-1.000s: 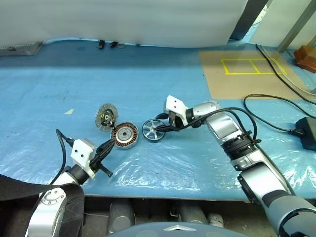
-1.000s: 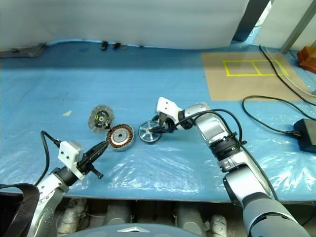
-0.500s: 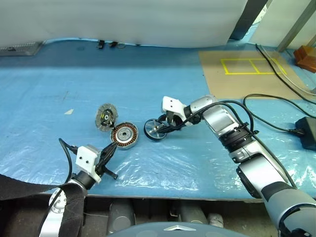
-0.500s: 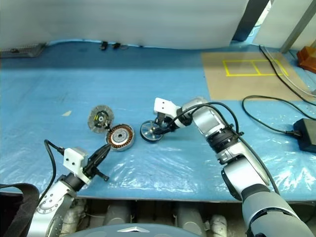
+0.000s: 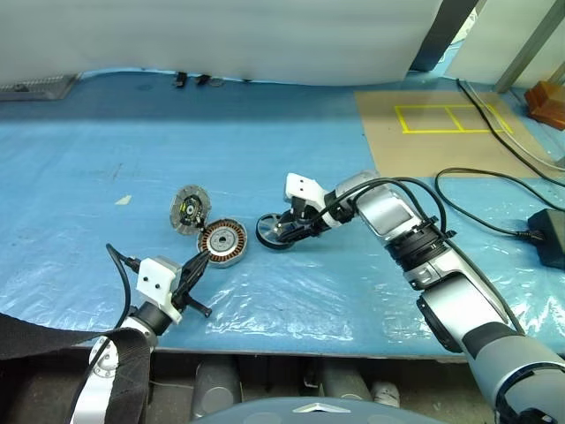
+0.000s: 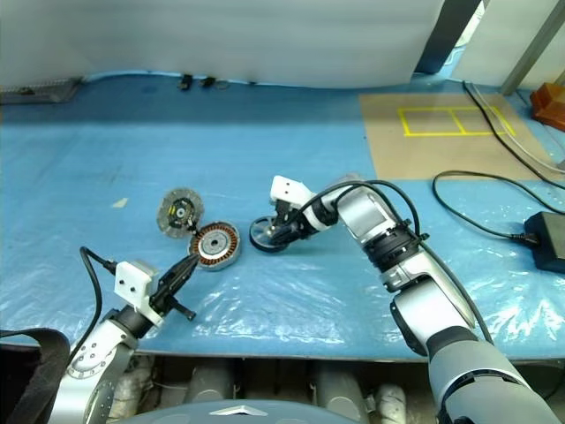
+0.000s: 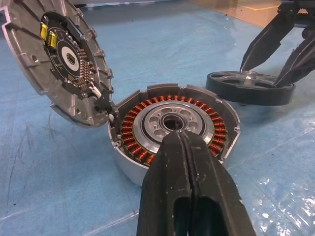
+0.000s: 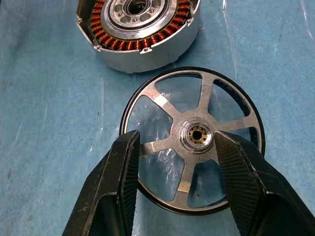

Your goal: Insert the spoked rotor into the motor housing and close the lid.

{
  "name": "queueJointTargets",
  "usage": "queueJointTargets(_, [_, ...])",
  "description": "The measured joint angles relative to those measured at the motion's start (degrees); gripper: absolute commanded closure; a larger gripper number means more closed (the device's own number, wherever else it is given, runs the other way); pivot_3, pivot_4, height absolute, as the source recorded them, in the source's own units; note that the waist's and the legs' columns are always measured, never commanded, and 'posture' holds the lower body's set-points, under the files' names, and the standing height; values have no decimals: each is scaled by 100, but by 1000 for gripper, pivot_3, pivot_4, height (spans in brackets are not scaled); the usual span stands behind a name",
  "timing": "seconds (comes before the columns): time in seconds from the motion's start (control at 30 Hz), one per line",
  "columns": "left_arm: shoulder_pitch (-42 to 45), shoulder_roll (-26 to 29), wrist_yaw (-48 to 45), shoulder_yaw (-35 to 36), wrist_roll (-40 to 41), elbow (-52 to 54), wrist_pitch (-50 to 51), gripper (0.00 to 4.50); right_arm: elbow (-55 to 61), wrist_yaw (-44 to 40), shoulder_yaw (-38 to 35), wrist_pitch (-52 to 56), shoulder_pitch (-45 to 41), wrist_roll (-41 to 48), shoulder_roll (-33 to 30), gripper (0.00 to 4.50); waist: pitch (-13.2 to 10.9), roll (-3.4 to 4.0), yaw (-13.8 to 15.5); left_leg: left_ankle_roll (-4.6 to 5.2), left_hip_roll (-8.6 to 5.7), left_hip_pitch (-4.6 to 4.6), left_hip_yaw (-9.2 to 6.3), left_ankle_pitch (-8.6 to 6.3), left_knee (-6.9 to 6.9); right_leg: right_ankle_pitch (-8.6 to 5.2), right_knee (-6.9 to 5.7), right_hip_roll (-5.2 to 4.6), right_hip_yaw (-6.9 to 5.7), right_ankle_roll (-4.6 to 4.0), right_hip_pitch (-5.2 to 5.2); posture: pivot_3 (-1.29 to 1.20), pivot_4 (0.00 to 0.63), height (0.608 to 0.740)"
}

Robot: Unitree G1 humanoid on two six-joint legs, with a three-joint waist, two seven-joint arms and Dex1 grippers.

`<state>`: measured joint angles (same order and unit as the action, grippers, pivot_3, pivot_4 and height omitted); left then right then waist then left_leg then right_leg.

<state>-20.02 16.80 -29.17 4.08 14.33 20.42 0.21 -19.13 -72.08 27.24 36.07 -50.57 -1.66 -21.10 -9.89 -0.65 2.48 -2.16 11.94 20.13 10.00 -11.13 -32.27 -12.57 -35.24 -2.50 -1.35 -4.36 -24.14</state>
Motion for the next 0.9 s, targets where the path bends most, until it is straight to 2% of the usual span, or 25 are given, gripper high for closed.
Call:
queueJointTargets(0.17, [8,1,2,-61,-2,-3,28,4487,-68,203,-1,340,-93,16,110,2039,0,0,6,0,0,0,0,0,-1,0,-1,-1,0,0,0,0,150,740])
queueJointTargets(0.5, [4,-1,71,-127,-12,-10,33,4487,-348,441,168,-85,-136,-193,123,2039,0,0,4,0,-1,-1,0,0,-8,0,-9,-1,1,0,1,0,150,740])
queueJointTargets(0.6, [-4,0,92,-129,-15,-10,33,4500,-382,423,175,-111,-166,-192,130,2647,0,0,2,0,0,-2,0,0,-11,0,-13,-1,1,0,1,0,150,740])
queueJointTargets(0.67, [-5,2,106,-129,-15,-10,33,4500,-382,414,173,-137,-238,-192,130,3209,0,0,-13,0,0,-7,0,0,-12,0,-19,-1,2,0,1,0,150,740])
queueJointTargets(0.9, [-69,18,172,-101,-15,-8,31,4500,-391,401,174,-335,-267,-209,128,3299,0,0,-9,0,1,-6,0,0,-18,2,-21,-1,3,-4,1,0,150,740])
